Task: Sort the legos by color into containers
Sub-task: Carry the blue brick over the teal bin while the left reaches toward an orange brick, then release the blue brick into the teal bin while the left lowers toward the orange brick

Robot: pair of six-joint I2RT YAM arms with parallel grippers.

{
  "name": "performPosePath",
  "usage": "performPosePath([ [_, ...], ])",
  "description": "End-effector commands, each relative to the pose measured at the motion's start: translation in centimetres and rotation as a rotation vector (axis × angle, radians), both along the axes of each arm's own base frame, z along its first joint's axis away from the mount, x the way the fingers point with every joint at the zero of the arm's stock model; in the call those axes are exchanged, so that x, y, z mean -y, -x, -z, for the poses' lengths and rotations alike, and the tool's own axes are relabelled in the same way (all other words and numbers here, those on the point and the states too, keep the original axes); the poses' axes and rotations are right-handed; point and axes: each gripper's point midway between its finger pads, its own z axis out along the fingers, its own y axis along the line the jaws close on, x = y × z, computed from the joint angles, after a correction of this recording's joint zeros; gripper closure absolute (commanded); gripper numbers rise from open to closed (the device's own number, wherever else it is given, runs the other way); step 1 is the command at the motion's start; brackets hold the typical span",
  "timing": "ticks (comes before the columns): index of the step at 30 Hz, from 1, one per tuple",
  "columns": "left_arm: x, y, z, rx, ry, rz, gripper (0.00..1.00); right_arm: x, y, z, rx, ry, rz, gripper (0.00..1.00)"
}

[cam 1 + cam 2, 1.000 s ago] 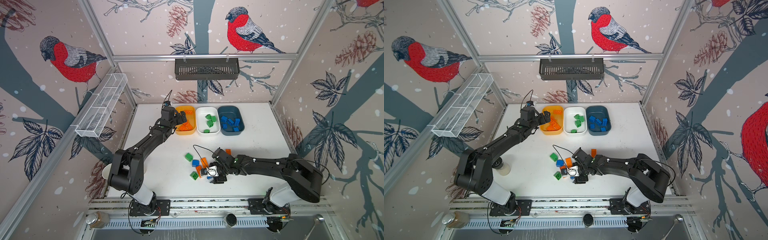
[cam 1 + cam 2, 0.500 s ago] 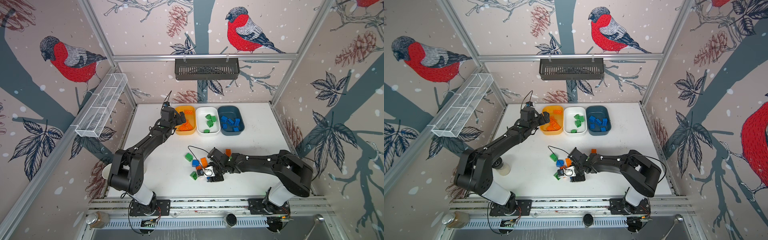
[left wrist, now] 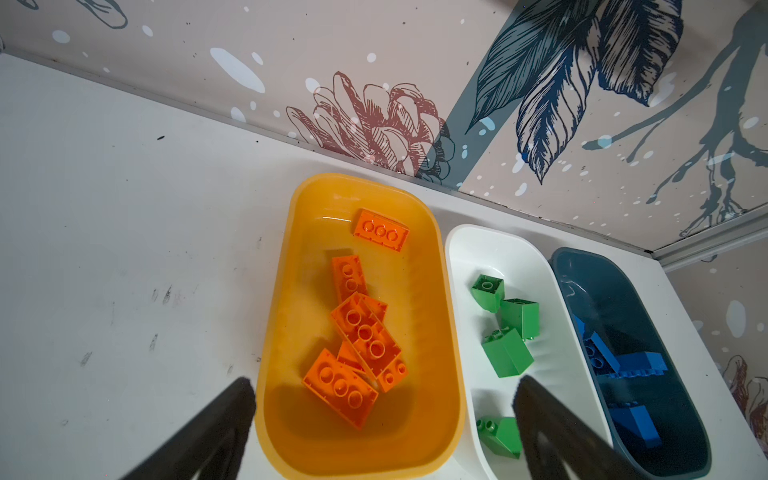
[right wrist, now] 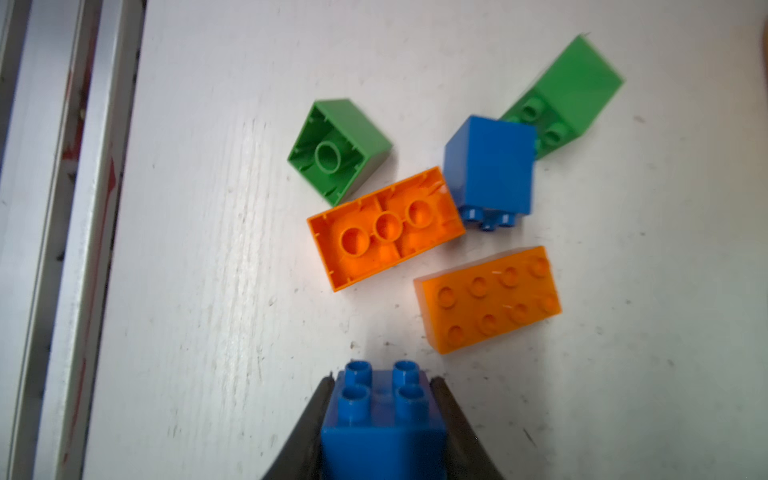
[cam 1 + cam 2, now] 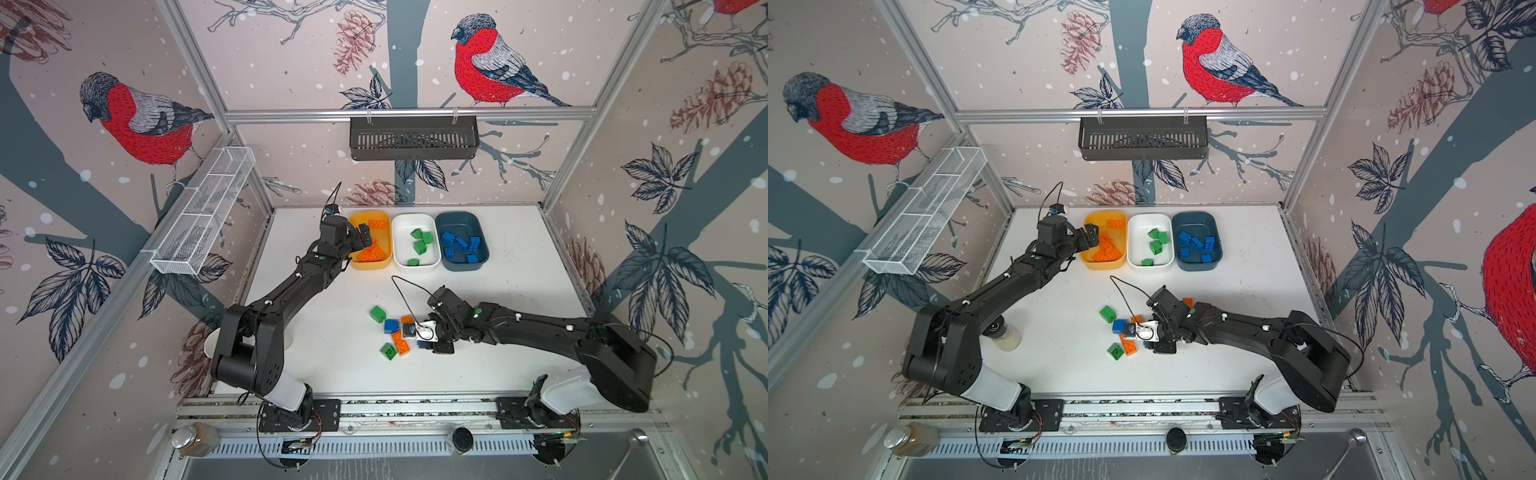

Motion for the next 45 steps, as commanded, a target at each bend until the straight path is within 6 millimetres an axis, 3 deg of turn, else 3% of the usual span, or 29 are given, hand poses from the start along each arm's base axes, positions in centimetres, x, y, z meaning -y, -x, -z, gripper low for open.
performPosePath([
  [1, 0.4, 0.1, -1.9, 0.079, 0.031, 0.016, 0.03, -0.2, -2.9, -3.4, 0.003, -0.177, 0.16, 0.66],
  [5, 1.1, 0.4, -3.1, 0.117, 0.046, 0.042, 0.03, 2.4, -8.2, -7.2, 0.005, -0.385, 0.444, 0.67],
  [8, 2.5, 0.9, -3.3, 0.128, 0.033, 0.082, 0.03, 4.7, -11.2, -10.3, -0.008, -0.526, 0.615, 0.65],
  [13, 6.3, 2.6, -2.7, 0.112, -0.064, 0.206, 0.03, 8.4, -14.9, -12.0, 0.02, -0.622, 0.847, 0.65],
  [17, 9.9, 4.6, -2.4, 0.116, -0.092, 0.367, 0.03, 11.8, -17.7, -12.0, 0.01, -0.68, 1.021, 0.65],
  [20, 12.5, 6.3, -1.7, 0.105, -0.138, 0.464, 0.03, 13.2, -19.3, -12.1, 0.016, -0.699, 1.09, 0.65],
  [28, 19.8, 12.0, -0.2, 0.176, -0.257, 0.721, 0.03, 14.2, -24.1, -11.3, 0.015, -0.654, 1.182, 0.64],
  [38, 24.2, 17.9, 2.0, 0.313, -0.228, 1.022, 0.02, 14.3, -29.8, -9.4, 0.061, -0.542, 1.23, 0.63],
  [43, 26.7, 20.4, 6.1, 0.244, -0.374, 1.193, 0.02, 15.1, -33.4, -7.7, 0.069, -0.481, 1.33, 0.6],
  [45, 27.5, 21.0, 7.4, 0.267, -0.434, 1.233, 0.03, 15.4, -34.5, -7.3, 0.072, -0.464, 1.369, 0.55],
])
